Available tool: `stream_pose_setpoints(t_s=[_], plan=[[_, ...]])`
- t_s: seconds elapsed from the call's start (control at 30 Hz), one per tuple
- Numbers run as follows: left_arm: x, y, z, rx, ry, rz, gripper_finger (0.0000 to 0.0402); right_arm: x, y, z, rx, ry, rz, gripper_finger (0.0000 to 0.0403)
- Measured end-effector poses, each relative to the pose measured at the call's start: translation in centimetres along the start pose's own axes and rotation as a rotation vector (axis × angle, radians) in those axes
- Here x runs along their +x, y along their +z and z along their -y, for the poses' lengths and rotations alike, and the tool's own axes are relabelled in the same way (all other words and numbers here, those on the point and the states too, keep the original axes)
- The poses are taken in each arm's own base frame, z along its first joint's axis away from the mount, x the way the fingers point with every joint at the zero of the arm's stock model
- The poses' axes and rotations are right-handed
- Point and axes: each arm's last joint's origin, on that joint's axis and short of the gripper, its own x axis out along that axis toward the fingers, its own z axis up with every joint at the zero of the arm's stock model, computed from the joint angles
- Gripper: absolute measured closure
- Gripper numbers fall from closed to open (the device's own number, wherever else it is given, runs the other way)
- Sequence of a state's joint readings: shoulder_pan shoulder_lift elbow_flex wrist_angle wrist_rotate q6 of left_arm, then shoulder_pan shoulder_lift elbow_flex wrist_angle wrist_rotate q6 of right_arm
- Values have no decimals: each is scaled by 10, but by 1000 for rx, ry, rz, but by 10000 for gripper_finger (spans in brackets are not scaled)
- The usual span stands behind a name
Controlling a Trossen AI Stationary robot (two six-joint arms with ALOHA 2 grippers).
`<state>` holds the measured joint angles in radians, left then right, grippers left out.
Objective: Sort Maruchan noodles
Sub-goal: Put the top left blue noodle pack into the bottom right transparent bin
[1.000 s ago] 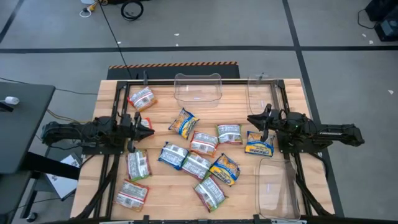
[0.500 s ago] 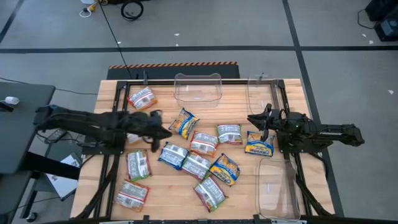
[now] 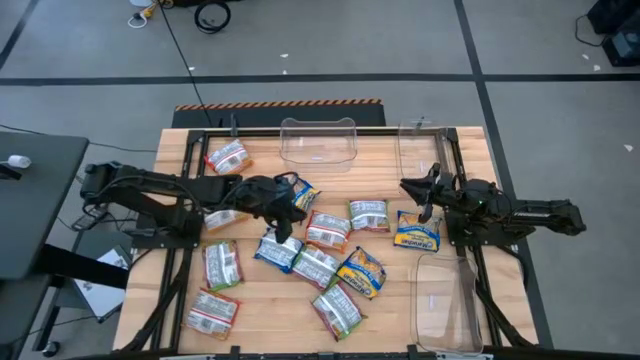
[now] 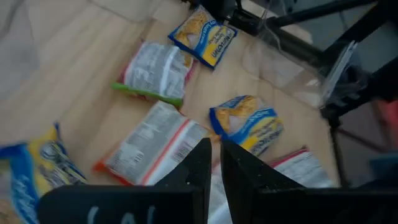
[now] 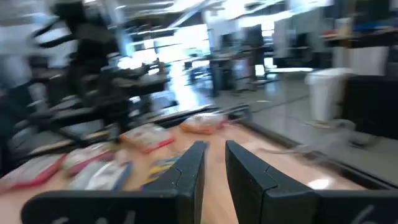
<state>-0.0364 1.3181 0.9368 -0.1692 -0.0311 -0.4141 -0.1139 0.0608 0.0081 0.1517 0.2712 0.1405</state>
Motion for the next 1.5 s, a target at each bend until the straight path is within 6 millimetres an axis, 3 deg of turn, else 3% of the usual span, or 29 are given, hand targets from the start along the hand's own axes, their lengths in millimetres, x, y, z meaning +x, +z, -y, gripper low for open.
stream_pose_setpoints(t_s=[0.13, 0.33, 0.5, 0.63, 0.8, 0.93, 1.17, 1.37, 1.5], plan=[[9, 1, -3, -25, 34, -10, 361, -1, 22, -5, 17, 42, 31, 332], [23, -6, -14, -91, 54, -83, 361, 11, 69, -21, 31, 67, -144, 337], [17, -6, -27, -126, 42, -161, 361, 47, 94, -43, 70, 69, -291, 345], [2, -3, -31, -148, -21, -197, 361, 87, 96, -63, 118, 61, -360, 345], [-24, -1, -34, -176, -36, -225, 361, 134, 84, -84, 283, 60, -311, 342], [-51, -5, -30, -177, -22, -252, 361, 165, 57, -89, 447, 37, -284, 325], [-93, -10, -22, -109, 17, -218, 361, 210, 1, -109, 724, -83, -449, 241], [-111, -8, -19, -75, -2, -137, 361, 261, -25, -133, 793, -300, -552, 190], [-120, -6, -19, -41, -18, -98, 361, 284, -43, -131, 844, -412, -577, 167]])
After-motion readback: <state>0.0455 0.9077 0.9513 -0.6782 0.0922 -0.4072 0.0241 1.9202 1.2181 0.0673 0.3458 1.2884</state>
